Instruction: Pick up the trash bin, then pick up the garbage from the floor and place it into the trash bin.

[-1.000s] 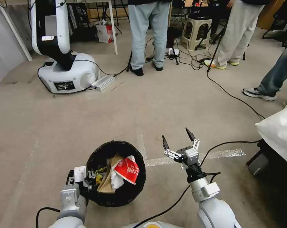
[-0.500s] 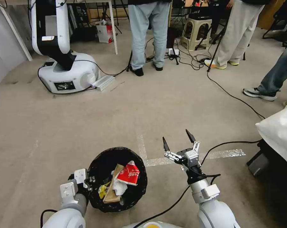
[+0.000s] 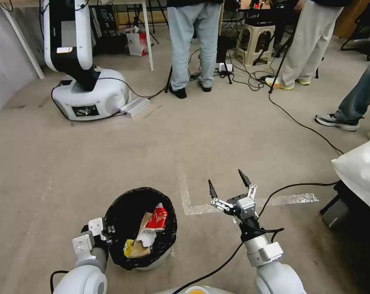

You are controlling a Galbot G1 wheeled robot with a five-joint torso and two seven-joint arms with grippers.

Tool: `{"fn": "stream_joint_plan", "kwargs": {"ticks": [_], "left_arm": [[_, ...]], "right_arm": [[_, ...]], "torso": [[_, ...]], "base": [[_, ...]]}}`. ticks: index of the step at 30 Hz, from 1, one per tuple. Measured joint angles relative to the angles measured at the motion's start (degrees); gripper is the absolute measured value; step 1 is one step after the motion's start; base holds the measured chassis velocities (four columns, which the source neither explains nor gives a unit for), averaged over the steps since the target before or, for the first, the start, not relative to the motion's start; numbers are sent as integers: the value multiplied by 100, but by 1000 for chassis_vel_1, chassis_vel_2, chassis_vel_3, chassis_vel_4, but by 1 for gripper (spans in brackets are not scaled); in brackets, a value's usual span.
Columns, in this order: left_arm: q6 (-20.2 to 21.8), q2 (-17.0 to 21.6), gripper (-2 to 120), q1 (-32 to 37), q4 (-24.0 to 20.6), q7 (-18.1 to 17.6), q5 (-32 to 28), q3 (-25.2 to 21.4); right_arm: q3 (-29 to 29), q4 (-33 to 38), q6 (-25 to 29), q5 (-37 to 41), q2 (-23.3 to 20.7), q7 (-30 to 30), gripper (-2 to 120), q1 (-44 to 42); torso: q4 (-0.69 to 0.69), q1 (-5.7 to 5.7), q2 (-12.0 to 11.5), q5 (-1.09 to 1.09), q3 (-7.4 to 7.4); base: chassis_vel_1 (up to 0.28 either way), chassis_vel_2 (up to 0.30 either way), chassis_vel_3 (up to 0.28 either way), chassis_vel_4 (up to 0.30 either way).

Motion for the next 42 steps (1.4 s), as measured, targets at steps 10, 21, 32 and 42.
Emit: {"fn": "stream_joint_plan", "kwargs": {"ticks": [10,21,32,42], "left_arm": [[-127,-23,52,-123,-54,33,-153,19],[-576,-23,93,-186,-218,125,-118,57],[-1968,-19,100,238,-555,238,939,153],[-3921,-116,100,524,-334,1126,2174,265]], "right_arm": [[-17,-2,18,-21,0,-12,100,-21],[-64,-41,42,-51,12,-40,100,-22],[-70,-49,54,-65,33,-5,100,-40],[-197,42,55,-66,156,409,100,-74]], "torso": [[-2,1,-1,-5,1],[-1,1,-1,1,1],[0,1,-1,2,0],[-1,1,-1,2,0]], "base": [[0,0,0,0],[0,0,0,0],[0,0,0,0],[0,0,0,0]]}}
